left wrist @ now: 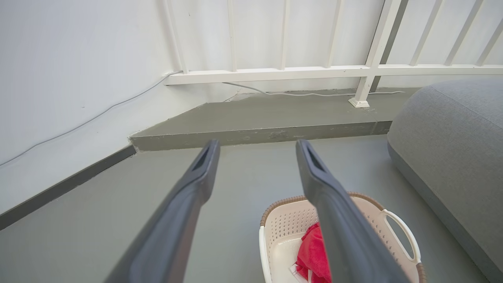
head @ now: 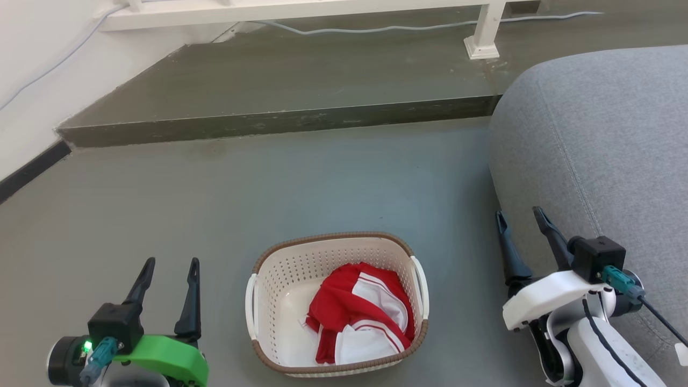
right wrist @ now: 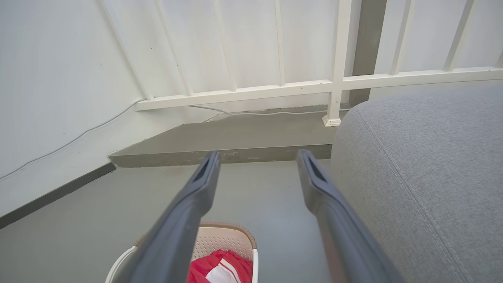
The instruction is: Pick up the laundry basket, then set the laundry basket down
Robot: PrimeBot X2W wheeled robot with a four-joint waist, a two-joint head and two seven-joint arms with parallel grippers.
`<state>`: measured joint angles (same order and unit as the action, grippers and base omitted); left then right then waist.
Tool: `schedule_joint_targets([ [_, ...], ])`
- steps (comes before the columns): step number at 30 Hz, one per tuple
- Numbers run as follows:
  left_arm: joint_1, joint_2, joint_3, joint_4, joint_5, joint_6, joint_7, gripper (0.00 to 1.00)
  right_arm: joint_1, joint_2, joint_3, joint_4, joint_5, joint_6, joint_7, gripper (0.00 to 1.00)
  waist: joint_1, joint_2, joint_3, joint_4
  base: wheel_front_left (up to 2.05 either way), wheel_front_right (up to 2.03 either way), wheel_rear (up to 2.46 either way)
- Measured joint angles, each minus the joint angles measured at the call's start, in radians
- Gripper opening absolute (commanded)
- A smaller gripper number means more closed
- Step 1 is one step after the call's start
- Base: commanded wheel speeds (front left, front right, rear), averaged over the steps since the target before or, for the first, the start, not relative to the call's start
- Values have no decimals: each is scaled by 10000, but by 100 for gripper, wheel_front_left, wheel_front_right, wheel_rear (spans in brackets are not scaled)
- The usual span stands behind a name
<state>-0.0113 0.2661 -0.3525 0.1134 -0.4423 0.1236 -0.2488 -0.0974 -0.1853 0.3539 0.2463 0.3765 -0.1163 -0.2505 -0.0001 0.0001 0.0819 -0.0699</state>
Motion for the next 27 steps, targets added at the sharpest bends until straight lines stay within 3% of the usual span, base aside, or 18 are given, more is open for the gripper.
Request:
schedule_joint_targets([
  [24,831,-445,610,-600,690,2,0,100,603,31,-190,-740,-261,-75,0,100,0,0,-116,-105,0,0,0],
  [25,835,-493,606,-598,711,0,0,0,662,31,-219,-738,-261,-75,0,0,0,0,-130,-95,0,0,0],
  [27,846,-623,541,-395,711,0,17,0,749,67,-182,-527,-253,-73,8,0,0,0,-134,-93,0,0,0],
])
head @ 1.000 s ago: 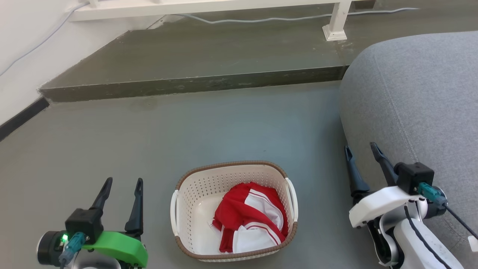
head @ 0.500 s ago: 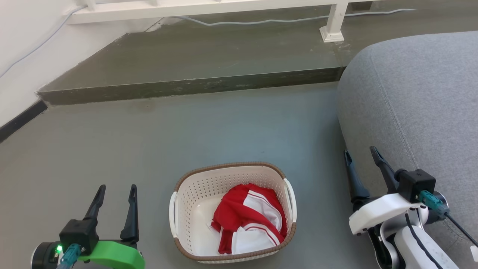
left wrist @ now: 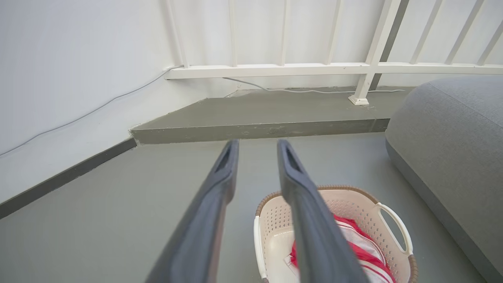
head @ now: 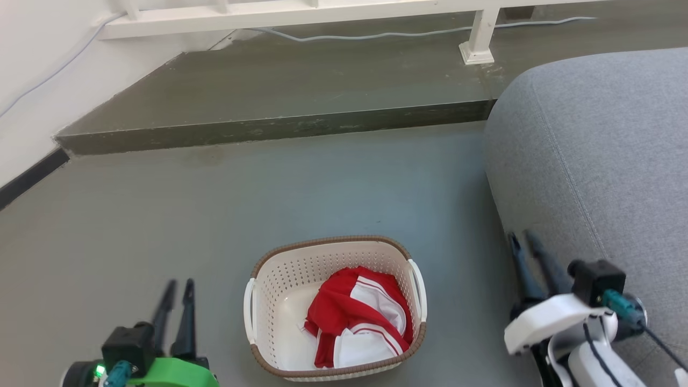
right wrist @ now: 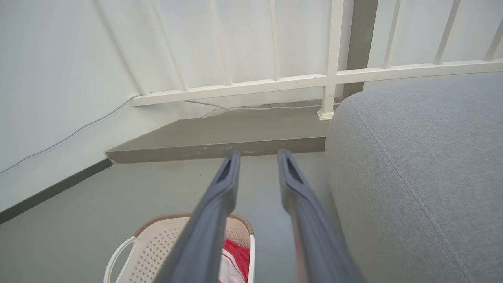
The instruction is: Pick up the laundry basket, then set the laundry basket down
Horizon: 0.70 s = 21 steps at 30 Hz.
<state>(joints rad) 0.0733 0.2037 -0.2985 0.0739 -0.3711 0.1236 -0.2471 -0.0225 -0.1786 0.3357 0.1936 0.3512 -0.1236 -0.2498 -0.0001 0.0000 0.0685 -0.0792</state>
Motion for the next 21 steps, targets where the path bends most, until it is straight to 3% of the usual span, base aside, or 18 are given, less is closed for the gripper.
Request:
schedule_joint_targets([
  [9,121,-249,-71,188,-493,-100,2,0,348,186,-17,176,435,117,12,0,0,0,-21,33,0,0,0],
  [21,140,-360,268,153,-2257,-280,318,0,360,286,-472,61,2245,355,322,0,0,0,-107,145,0,0,0],
])
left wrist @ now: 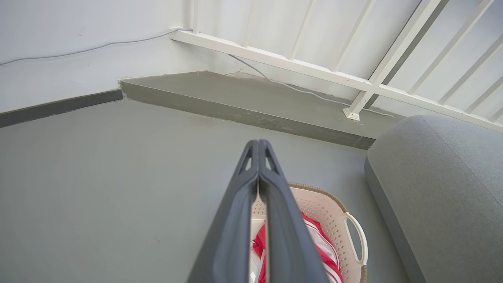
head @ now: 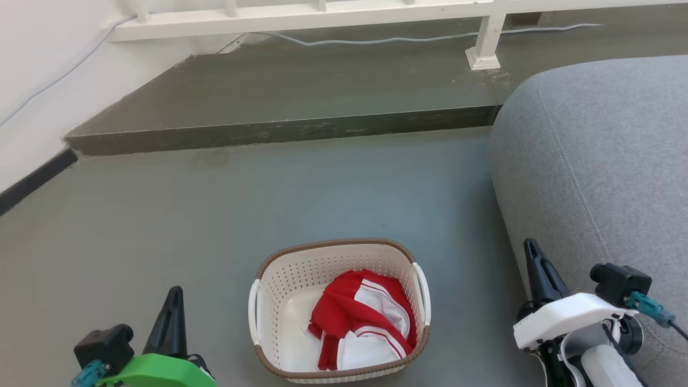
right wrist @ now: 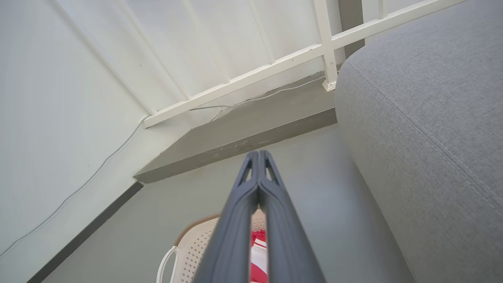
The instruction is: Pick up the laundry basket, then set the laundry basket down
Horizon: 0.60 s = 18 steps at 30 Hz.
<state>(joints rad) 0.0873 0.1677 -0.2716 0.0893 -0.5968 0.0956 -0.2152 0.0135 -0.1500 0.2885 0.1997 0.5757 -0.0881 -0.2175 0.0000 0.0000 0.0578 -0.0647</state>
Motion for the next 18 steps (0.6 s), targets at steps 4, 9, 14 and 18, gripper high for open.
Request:
schedule_joint_targets([
  [4,-1,-44,138,8,-470,-96,138,0,0,81,-190,-8,529,84,117,0,0,0,-24,31,0,0,0],
  [9,-5,-115,282,38,-1126,-196,309,0,-2,127,-383,-10,1172,174,311,0,0,0,-54,70,0,0,0],
  [14,-15,-127,462,115,-1774,-309,458,0,-7,140,-598,-10,1824,265,441,0,0,0,-85,109,0,0,0],
  [18,-32,-148,558,230,-2280,-424,575,0,-15,151,-773,-6,2366,353,617,0,0,0,-110,139,0,0,0],
])
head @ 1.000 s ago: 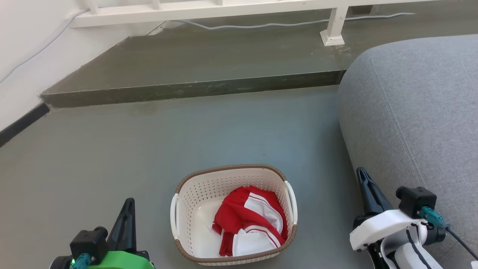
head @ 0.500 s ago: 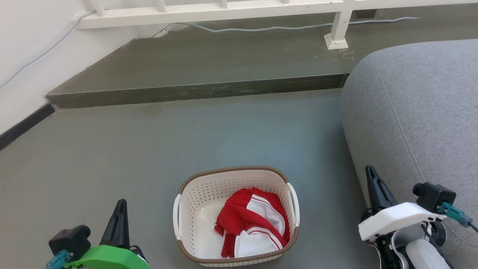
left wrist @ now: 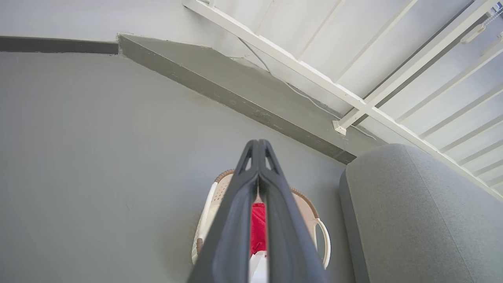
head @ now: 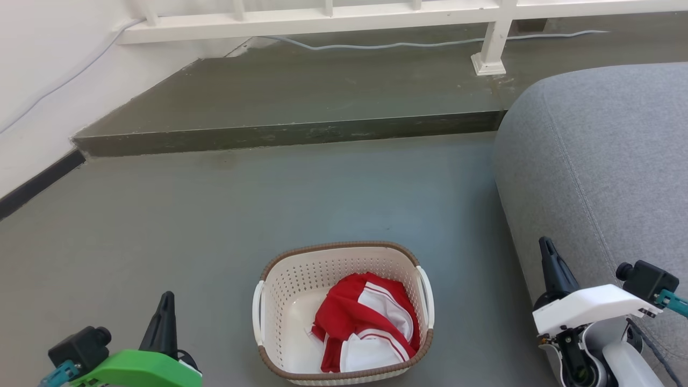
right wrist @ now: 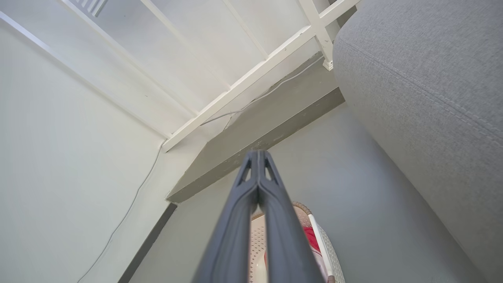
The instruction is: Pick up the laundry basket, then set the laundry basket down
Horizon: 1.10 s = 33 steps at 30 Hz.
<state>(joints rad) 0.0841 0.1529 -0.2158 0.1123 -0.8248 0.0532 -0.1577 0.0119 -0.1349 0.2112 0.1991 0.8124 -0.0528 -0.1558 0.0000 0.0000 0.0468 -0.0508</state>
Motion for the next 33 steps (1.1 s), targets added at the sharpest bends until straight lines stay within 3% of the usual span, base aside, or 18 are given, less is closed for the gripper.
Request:
schedule_joint_targets([
  [33,-512,-184,1039,675,-4353,-727,1047,0,-244,132,-1336,205,4389,790,1014,0,0,0,-222,261,0,0,0],
])
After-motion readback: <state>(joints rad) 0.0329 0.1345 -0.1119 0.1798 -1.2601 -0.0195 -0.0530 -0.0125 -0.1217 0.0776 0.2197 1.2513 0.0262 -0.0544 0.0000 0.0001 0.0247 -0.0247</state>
